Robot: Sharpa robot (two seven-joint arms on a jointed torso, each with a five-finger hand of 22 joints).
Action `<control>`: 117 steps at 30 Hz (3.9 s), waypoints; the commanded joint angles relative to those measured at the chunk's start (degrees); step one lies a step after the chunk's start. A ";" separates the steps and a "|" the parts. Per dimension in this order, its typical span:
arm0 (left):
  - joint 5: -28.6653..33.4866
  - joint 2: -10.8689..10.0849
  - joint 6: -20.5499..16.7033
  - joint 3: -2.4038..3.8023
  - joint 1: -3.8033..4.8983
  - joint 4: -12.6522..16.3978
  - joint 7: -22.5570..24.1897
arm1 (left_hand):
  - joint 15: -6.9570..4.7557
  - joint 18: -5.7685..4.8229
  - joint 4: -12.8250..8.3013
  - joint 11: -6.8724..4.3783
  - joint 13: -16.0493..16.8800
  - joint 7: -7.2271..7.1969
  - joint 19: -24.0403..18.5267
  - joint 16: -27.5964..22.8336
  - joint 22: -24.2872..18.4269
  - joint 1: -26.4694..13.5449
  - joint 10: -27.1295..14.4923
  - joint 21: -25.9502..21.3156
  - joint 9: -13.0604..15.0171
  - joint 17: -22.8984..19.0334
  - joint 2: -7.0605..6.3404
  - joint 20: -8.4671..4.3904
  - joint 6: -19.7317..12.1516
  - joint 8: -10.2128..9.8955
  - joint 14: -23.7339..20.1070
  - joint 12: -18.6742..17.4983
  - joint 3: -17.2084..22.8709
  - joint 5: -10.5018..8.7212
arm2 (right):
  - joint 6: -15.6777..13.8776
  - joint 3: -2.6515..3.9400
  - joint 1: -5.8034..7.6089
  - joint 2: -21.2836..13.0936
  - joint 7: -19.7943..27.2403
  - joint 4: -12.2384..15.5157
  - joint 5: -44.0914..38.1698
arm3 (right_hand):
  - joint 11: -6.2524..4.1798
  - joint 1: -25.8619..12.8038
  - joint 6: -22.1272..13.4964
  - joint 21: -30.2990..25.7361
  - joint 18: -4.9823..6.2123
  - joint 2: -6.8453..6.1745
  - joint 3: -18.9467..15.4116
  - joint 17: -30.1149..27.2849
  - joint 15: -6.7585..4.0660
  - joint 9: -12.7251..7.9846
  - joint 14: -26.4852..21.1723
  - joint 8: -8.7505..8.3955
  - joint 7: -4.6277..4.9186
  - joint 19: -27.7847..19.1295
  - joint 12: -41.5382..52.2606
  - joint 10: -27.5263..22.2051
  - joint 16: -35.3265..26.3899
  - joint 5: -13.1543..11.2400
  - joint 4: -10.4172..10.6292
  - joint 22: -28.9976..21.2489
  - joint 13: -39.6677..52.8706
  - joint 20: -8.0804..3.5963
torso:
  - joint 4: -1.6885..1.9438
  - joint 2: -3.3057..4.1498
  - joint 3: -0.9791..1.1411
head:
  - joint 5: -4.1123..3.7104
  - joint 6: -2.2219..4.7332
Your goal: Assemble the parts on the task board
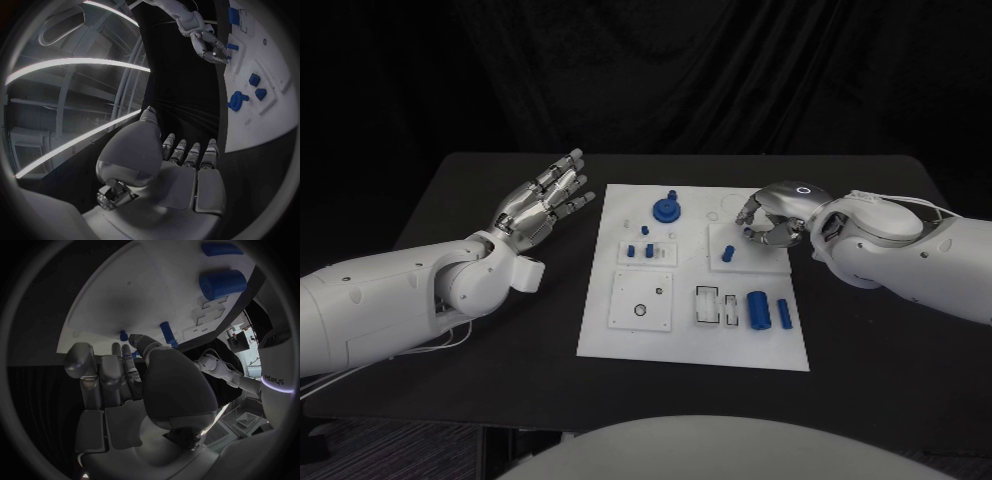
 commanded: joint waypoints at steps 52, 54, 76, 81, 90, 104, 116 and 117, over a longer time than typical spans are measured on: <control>-0.38 0.41 2.51 0.05 -1.53 -1.03 2.24 | 2.37 0.78 -0.71 1.30 0.07 2.03 1.83 0.22 1.73 6.33 -0.04 0.94 0.09 0.25 1.32 1.97 0.68 -0.18 0.98 0.01 1.43 7.42 | -7.08 0.07 -0.58 -1.26 3.12 0.32 -0.37 | -2.42 2.16 2.43 5.31 -0.90 2.48 4.88 1.53 -2.68 13.79 2.02 11.45 0.09 1.99 6.44 6.58 1.22 -5.03 -7.12 8.01 3.94 -2.52 | 0.00 -0.02 -0.01 | 0.54 -0.01; -0.38 0.38 2.46 0.05 -1.55 -1.00 2.20 | 2.37 0.78 -0.71 1.30 0.07 2.03 1.83 0.22 1.73 6.33 -0.04 0.94 0.09 0.25 1.32 1.97 0.68 -0.18 0.98 0.01 1.43 7.42 | -7.28 0.07 -0.04 -1.61 3.01 0.98 -0.37 | -2.41 2.03 2.38 5.36 -0.91 2.40 5.04 1.48 -2.68 13.90 2.01 11.51 0.08 2.00 6.35 6.60 1.18 -5.23 -7.05 8.02 3.90 -2.51 | 0.01 -0.02 -0.02 | 0.53 -0.01; -0.38 0.96 1.95 0.05 -1.92 -1.09 2.18 | 2.22 0.74 -0.45 1.46 0.13 2.40 1.70 0.20 1.29 6.43 0.20 0.85 0.12 0.24 1.74 1.83 0.87 -0.14 0.95 0.16 1.51 7.39 | 2.31 0.05 5.14 -3.04 -0.71 15.59 -0.47 | -2.44 0.57 1.13 11.06 -1.96 1.51 6.76 7.48 -2.73 15.23 4.83 11.83 0.02 4.54 5.04 6.98 4.78 -6.56 -5.98 9.43 3.44 -2.54 | 0.03 -0.01 -0.04 | 2.53 -0.01; -0.38 1.15 1.90 0.05 -2.02 -1.17 2.16 | 2.19 0.74 -0.33 1.58 0.16 2.49 1.72 0.20 1.32 6.43 0.30 0.86 0.11 0.24 1.92 1.81 0.85 -0.14 0.94 0.23 1.55 7.34 | 4.61 0.04 4.54 -0.13 -0.66 15.89 -1.31 | -2.43 0.02 0.71 12.29 -2.19 1.61 6.73 8.81 -2.68 15.23 5.31 11.57 0.05 5.05 4.83 7.24 5.54 -6.29 -5.46 9.73 3.37 -2.49 | 0.02 -0.01 -0.06 | 2.60 -0.01; -0.38 1.53 1.84 0.05 -2.08 -1.30 2.09 | 2.17 0.75 -0.22 1.68 0.18 2.52 1.71 0.21 1.29 6.40 0.42 0.85 0.12 0.25 2.06 1.80 0.90 -0.13 0.97 0.30 1.57 7.30 | 6.34 0.05 2.40 5.21 0.25 12.92 -1.78 | -2.46 -0.22 0.48 12.97 -2.28 1.65 6.47 9.43 -2.73 15.28 5.62 11.32 0.00 5.34 4.23 7.37 5.97 -4.49 -5.20 9.85 3.16 -2.53 | 0.21 -0.07 -0.07 | 2.46 -0.01; -0.38 2.28 2.35 0.05 -2.16 -1.82 1.79 | 2.19 0.76 -0.11 1.93 0.20 2.53 1.79 0.22 1.44 6.39 0.54 0.89 0.11 0.26 2.25 1.82 0.80 -0.15 0.99 0.38 1.58 7.27 | 6.64 0.05 -0.81 10.50 0.91 10.20 -5.23 | -2.33 -0.15 0.07 12.82 -2.25 1.66 6.48 9.34 -2.62 15.13 5.57 10.89 0.13 5.26 3.70 7.23 5.94 -4.42 -5.23 9.79 2.94 -2.46 | 0.01 0.03 -0.01 | 2.65 -0.01; -0.38 2.51 2.45 0.05 -2.27 -2.06 1.79 | 2.21 0.76 -0.10 2.05 0.21 2.53 1.73 0.21 1.22 6.42 0.58 0.85 0.10 0.25 2.36 1.84 0.74 -0.16 0.97 0.41 1.61 7.28 | 6.54 0.05 -1.84 10.78 0.59 10.55 -6.21 | -2.34 0.11 0.23 12.50 -2.17 1.58 6.51 9.09 -2.61 15.10 5.48 10.83 0.11 5.12 3.57 7.39 5.82 -4.45 -5.46 9.69 2.89 -2.45 | -0.02 -0.01 -0.01 | 2.97 -0.01; -0.38 2.54 2.47 0.05 -2.28 -2.09 1.79 | 2.21 0.76 -0.10 2.05 0.21 2.53 1.73 0.21 1.22 6.42 0.58 0.85 0.10 0.25 2.36 1.84 0.74 -0.16 0.97 0.41 1.61 7.28 | 6.59 0.05 -1.88 10.79 0.55 10.57 -6.31 | -2.34 0.12 0.25 12.51 -2.17 1.55 6.50 9.08 -2.61 15.10 5.47 10.82 0.11 5.12 3.55 7.40 5.81 -4.46 -5.48 9.69 2.88 -2.45 | -0.01 -0.02 -0.02 | 2.92 -0.01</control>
